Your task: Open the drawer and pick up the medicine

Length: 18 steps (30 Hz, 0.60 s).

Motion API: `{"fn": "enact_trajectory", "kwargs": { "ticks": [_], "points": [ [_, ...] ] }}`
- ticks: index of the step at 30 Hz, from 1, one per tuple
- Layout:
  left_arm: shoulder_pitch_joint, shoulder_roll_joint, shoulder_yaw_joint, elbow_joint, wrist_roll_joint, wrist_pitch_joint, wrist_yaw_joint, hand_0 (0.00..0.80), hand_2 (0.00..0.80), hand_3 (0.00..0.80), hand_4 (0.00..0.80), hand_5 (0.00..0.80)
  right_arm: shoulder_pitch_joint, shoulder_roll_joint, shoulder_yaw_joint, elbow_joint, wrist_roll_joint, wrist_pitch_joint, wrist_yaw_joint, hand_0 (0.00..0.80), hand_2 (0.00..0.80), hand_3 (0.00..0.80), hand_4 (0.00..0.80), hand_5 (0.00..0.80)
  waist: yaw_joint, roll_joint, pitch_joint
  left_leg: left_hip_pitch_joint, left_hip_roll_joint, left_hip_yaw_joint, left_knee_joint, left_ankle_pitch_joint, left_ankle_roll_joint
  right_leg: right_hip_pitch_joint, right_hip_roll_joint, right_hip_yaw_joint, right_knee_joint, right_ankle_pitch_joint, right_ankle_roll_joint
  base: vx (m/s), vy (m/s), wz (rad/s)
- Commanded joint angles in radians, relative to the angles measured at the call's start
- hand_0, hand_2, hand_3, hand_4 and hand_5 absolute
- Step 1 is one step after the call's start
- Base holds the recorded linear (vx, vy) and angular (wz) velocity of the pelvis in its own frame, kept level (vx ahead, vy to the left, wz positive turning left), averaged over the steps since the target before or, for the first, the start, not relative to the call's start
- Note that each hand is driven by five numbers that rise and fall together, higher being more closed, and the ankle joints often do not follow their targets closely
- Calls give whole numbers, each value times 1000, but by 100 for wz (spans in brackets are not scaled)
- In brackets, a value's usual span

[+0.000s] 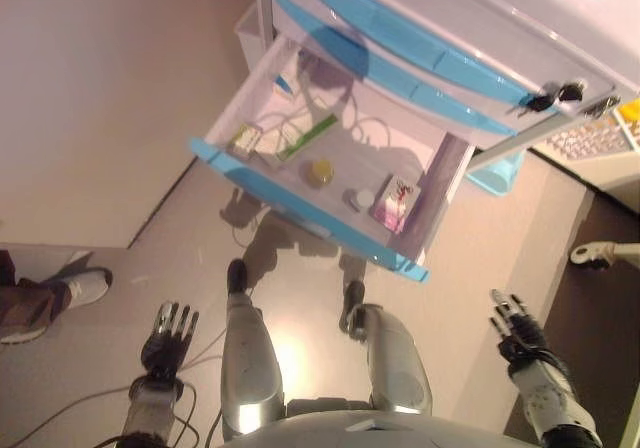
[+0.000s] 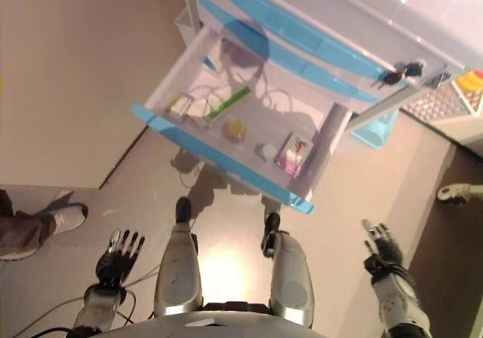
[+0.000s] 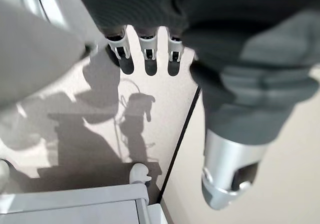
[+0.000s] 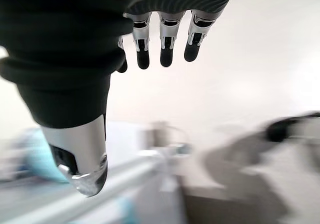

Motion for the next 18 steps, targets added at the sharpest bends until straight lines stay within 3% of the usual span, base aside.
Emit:
{"fn": "enact_trajectory", "kwargs": {
  "ticks": [1,8,14,18],
  "points": [
    [60,37,44,-33,65,-14,-42,0,0,0,0,0,-30,-51,-78,-142,-115,-103,-12,0,0,0,0,0,19,-50,-49,36,-68,49,67,-105,85,77,6,-5,-180,152,19,97,108,23],
    [120,-19,55,-24,77,11,-36,0,0,0,0,0,-58,-145,-120,-461,-471,-185,-26,0,0,0,0,0,33,-27,-107,99,-75,70,25,-115,92,137,-20,0,-231,158,43,77,116,9],
    [125,-21,35,-20,103,3,-39,0,0,0,0,0,-112,-242,-77,-625,-576,-150,71,0,0,0,0,0,64,-19,-120,111,-77,58,21,-120,92,156,-35,-12,-231,154,52,46,39,3],
    [121,-10,16,-24,116,1,-29,0,0,0,0,0,-155,-264,-5,-672,-591,-91,126,0,0,0,0,0,88,-18,-110,106,-76,42,27,-117,89,163,-38,-26,-220,149,52,23,-11,3]
  ]
}}
